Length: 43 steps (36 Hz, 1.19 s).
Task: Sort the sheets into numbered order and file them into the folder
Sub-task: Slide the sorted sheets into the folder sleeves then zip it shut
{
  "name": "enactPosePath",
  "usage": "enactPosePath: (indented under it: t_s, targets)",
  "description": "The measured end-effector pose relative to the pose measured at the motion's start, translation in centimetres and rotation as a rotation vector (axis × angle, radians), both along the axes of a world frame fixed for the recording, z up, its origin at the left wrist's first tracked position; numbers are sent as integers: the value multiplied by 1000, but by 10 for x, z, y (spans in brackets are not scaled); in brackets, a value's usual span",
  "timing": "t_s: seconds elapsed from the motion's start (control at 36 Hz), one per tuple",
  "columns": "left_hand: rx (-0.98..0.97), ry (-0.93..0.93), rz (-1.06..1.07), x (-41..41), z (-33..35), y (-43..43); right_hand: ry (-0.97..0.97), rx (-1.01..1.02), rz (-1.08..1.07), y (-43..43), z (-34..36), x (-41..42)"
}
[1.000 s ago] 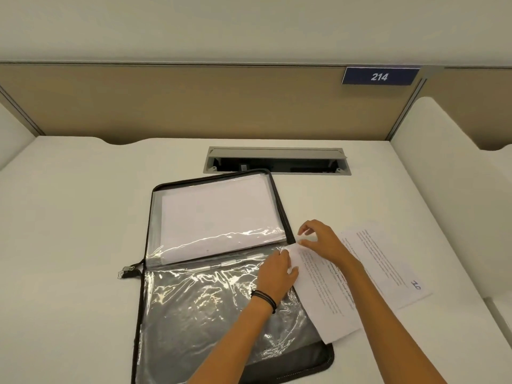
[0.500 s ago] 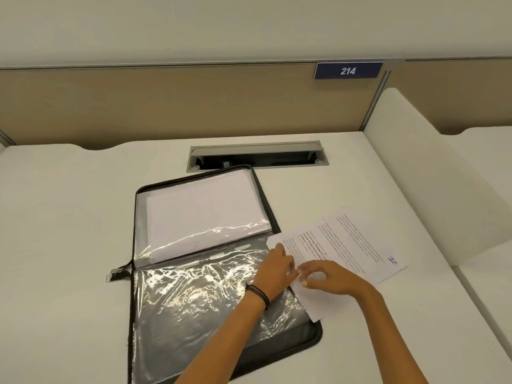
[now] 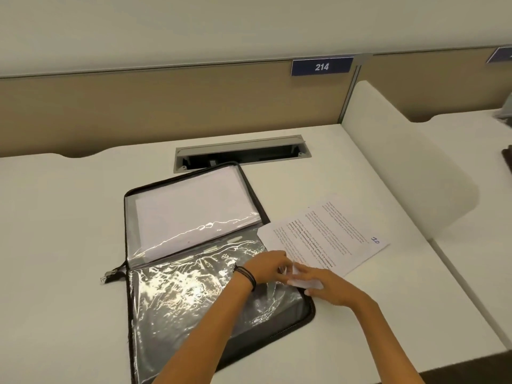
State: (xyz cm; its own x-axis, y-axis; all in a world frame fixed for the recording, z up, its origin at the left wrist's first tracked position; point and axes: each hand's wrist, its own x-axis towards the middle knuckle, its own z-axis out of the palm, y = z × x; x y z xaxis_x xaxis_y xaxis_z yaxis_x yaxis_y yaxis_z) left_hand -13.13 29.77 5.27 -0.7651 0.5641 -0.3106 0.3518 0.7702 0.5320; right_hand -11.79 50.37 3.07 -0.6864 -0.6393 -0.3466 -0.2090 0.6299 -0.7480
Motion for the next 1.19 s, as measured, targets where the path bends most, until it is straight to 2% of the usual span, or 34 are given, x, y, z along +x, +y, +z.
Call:
enactPosePath:
  t_s: [0.11,0.28,0.36,0.56,0.81,0.92,1.03,1.14,1.19]
  targets:
    - [69,-1,23,1,0,-1,58,-101,-186,-3,-4,0]
    - [121,-5,36,2,6,-1,146,-148,-226,-20,-1,6]
    - [148,-20,58,2,8,-3,128,-117,-260,-27,-4,8]
    - [204,-59,79,5,10,-7,-44,-91,-285,-36,-2,11]
    - [248,-88,101,3,15,-6,-221,-128,-305,-27,20,9]
    - [230,-119,95,2,13,-4,-223,-153,-331,-25,20,11]
    - [201,-126,79,1,10,-3,-141,-137,-328,-27,7,14]
    - [185,-120,86,1,3,-2,-192,-129,-342,-28,14,17]
    - [174,-105,92,1,0,-2,-114,-171,-408,-28,18,13]
